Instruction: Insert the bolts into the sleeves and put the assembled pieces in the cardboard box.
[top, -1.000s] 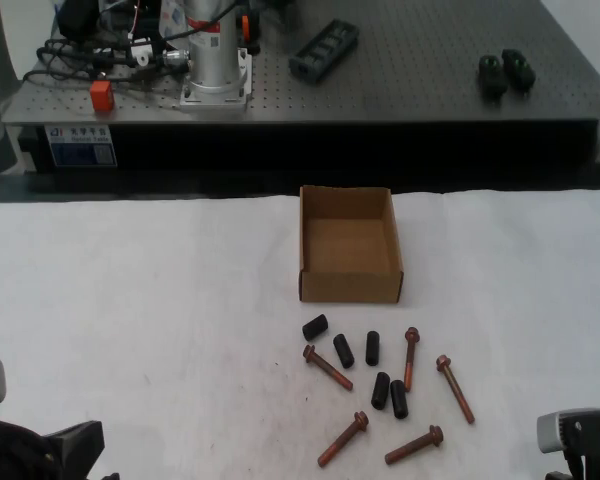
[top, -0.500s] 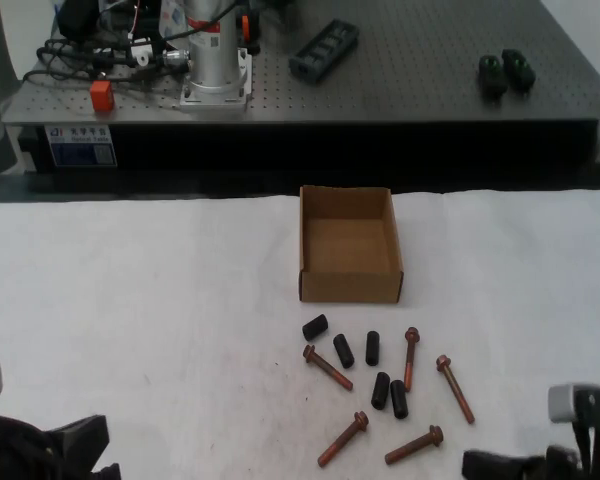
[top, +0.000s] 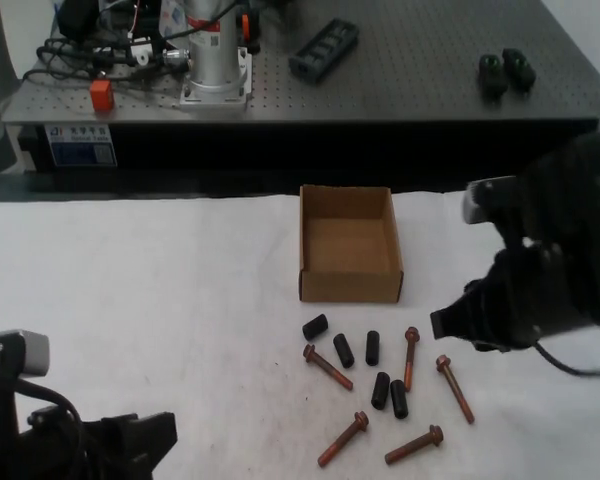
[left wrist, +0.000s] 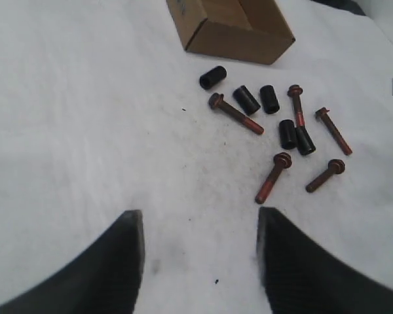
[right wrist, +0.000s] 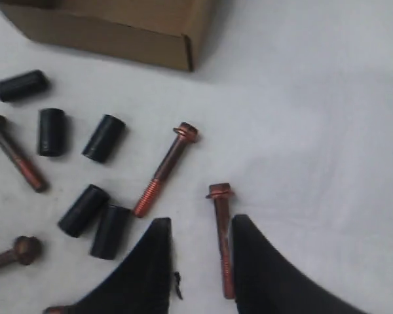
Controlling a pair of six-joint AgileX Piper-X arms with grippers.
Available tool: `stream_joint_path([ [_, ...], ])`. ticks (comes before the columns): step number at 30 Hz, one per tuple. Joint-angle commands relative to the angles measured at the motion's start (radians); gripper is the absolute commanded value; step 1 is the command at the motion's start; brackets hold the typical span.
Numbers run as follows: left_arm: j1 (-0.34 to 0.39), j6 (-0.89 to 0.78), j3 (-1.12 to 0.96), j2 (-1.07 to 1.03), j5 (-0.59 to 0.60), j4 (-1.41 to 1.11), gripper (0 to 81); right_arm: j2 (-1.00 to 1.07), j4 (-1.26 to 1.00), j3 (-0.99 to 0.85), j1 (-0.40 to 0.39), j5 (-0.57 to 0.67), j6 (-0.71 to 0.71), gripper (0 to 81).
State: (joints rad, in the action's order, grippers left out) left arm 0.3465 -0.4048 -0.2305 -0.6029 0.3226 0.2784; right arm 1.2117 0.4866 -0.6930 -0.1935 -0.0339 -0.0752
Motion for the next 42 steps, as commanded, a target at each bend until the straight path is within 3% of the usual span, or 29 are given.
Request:
stream_joint_path([
  [1,-0.003,-0.011,-0.012,-0.007,0.033,-0.02,38.9,0.287,0.176,-0.209,0.053,-0.051,0.099,22.3],
  [8,-0.003,-0.004,-0.012,-0.007,0.033,-0.02,38.9,0.491,0.254,-0.316,0.039,-0.021,0.122,22.3],
  [18,-0.003,0.006,-0.012,-0.007,0.033,-0.02,38.9,0.592,0.25,-0.316,0.033,-0.023,0.122,21.8],
  [20,-0.003,0.04,-0.012,-0.007,0.051,-0.02,38.9,0.597,0.253,-0.316,0.033,-0.039,0.122,16.6],
  [23,-0.003,0.077,-0.012,-0.012,0.057,-0.02,38.9,0.596,0.253,-0.316,0.033,-0.046,0.165,1.0],
  [24,-0.003,0.077,-0.017,-0.018,0.057,-0.02,38.9,0.596,0.253,-0.316,0.033,-0.046,0.172,5.7],
  [26,-0.003,0.087,-0.037,-0.054,0.083,-0.02,38.9,0.587,0.261,-0.316,0.041,-0.038,0.173,5.5],
  [32,0.032,0.211,-0.217,-0.297,0.108,-0.02,38.9,0.419,0.311,-0.306,0.077,0.108,0.17,5.5],
  [42,0.244,0.32,-0.753,-0.86,-0.023,0.18,38.9,-0.138,0.461,-0.146,0.151,0.127,0.153,5.5],
])
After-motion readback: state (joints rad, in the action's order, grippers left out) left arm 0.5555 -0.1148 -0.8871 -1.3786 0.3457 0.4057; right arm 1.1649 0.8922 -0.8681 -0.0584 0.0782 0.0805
